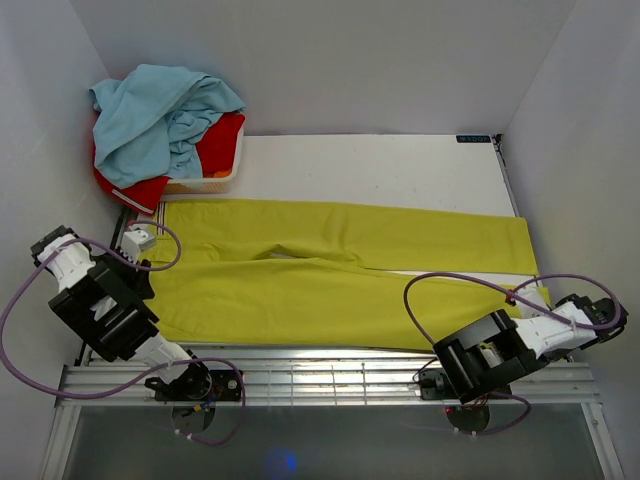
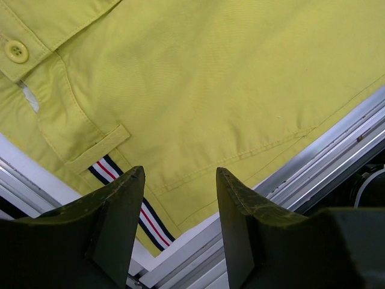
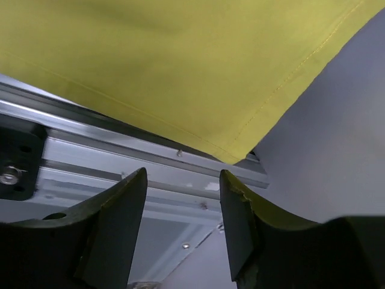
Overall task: Fold and stack the trousers
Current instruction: Flatten the trousers out
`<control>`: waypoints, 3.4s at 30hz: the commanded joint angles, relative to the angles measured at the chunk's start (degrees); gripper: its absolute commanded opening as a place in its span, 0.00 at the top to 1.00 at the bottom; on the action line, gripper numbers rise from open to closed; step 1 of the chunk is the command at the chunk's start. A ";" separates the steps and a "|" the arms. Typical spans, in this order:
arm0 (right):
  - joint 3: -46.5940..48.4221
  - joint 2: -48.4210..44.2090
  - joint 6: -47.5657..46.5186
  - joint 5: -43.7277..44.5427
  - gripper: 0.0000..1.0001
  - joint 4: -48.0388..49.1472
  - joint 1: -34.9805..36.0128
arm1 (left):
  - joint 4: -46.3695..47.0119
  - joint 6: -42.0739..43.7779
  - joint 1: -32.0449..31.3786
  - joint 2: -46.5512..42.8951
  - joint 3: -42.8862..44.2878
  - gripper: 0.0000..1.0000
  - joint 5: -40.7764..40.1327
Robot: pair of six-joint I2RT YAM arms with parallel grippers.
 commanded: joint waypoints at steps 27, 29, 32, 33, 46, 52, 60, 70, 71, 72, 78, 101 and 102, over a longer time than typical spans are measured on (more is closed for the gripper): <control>-5.50 9.55 -55.69 -6.79 0.92 19.45 -5.85 | -0.56 0.79 2.59 -0.32 3.16 0.40 2.41; -1.56 9.55 -55.78 -7.58 0.92 15.66 -5.85 | -2.14 4.22 3.90 -0.85 2.20 0.41 1.62; 1.18 8.50 -56.83 -9.78 0.92 11.70 -5.58 | -3.73 15.20 7.84 -2.43 1.66 0.43 0.12; 1.80 8.24 -56.92 -9.96 0.92 10.90 -5.41 | -3.91 19.75 9.08 -2.35 2.53 0.45 0.03; 8.75 10.87 -49.62 -8.82 0.92 3.88 0.74 | -3.21 39.04 16.83 -1.82 -0.97 0.43 -9.90; 2.78 6.75 -52.78 -7.50 0.53 4.92 0.31 | -3.12 37.90 16.74 -1.91 -0.36 0.37 -4.19; -7.49 1.99 -57.62 -6.27 0.43 8.41 0.31 | -3.91 37.64 16.74 -2.08 0.52 0.36 -3.14; -5.68 9.37 -46.75 -4.77 0.75 14.76 6.54 | -3.91 37.37 16.74 -2.87 -1.15 0.36 -1.81; -4.79 10.25 -45.33 -4.69 0.75 14.68 8.20 | -3.91 37.37 16.74 -2.96 -1.24 0.36 -1.81; -4.00 11.99 -42.19 -3.90 0.74 14.50 9.26 | -3.91 37.37 16.74 -2.96 -1.24 0.36 -1.64; -0.40 17.71 -32.58 -1.52 0.68 15.73 17.09 | -3.82 36.76 16.74 -2.61 -1.06 0.35 -1.37; 4.79 15.44 -32.90 -5.03 0.29 10.03 19.57 | -3.82 35.09 16.65 -1.56 -0.18 0.35 -1.46; 5.40 15.09 -34.23 -5.12 0.29 9.15 19.03 | -3.82 35.09 16.74 -1.64 -0.09 0.34 -1.20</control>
